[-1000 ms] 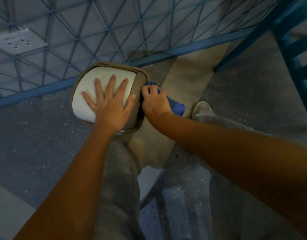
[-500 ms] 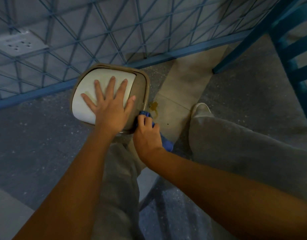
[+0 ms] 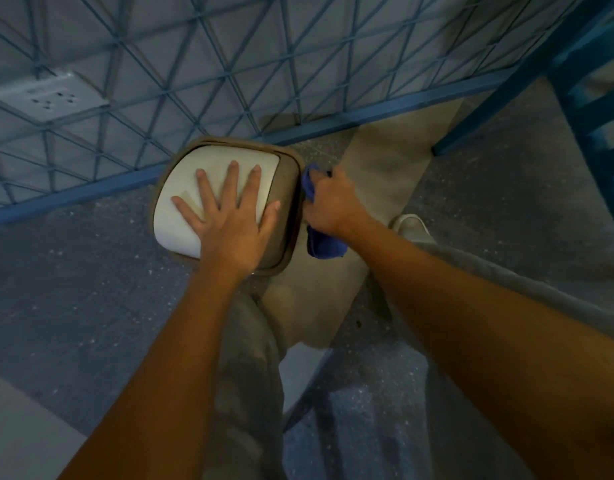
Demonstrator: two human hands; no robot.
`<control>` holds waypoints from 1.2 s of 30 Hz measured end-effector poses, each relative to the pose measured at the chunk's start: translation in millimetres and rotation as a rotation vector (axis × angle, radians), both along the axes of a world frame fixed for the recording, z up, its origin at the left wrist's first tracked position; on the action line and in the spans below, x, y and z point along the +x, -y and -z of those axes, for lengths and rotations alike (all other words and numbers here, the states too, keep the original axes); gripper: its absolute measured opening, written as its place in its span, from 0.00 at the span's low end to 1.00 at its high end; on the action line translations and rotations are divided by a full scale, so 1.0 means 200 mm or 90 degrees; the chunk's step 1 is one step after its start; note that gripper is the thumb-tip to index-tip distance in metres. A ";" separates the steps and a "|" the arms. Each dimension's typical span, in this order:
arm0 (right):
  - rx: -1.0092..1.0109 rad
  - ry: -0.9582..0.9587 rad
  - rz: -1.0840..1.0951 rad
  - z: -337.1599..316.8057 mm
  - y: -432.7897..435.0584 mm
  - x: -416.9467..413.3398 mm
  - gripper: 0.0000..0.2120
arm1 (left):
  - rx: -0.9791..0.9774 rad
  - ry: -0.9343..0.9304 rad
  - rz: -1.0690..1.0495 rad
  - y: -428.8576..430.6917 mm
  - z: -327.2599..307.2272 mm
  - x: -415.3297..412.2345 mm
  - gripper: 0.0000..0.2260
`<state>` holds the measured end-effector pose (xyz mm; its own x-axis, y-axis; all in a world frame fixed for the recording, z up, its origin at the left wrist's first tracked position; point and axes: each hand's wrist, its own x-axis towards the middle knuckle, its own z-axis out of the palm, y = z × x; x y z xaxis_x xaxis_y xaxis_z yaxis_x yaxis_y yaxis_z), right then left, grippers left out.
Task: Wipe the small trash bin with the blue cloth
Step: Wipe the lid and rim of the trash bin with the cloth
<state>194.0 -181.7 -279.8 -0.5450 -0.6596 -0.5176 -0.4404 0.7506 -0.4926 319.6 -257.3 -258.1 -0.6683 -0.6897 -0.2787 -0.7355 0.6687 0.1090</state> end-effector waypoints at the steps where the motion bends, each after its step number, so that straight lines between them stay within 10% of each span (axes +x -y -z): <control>1: -0.060 0.025 0.059 -0.02 -0.01 -0.02 0.25 | -0.005 -0.001 0.000 0.00 0.00 0.00 0.27; 6: -0.288 0.119 0.109 -0.18 0.02 -0.03 0.23 | -0.013 -0.001 -0.011 0.00 0.03 0.00 0.32; 10: -0.170 0.046 -0.141 -0.20 0.08 0.01 0.22 | -0.018 -0.001 -0.009 0.01 0.04 0.01 0.36; 36: -0.039 0.057 0.027 -0.02 0.29 -0.15 0.16 | -0.022 -0.027 -0.027 -0.01 0.04 0.00 0.37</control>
<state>163.9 -239.1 -276.3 -0.5264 -0.6691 -0.5246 -0.3608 0.7345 -0.5747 319.1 -255.1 -266.1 -0.6494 -0.7262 -0.2259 -0.7582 0.6411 0.1187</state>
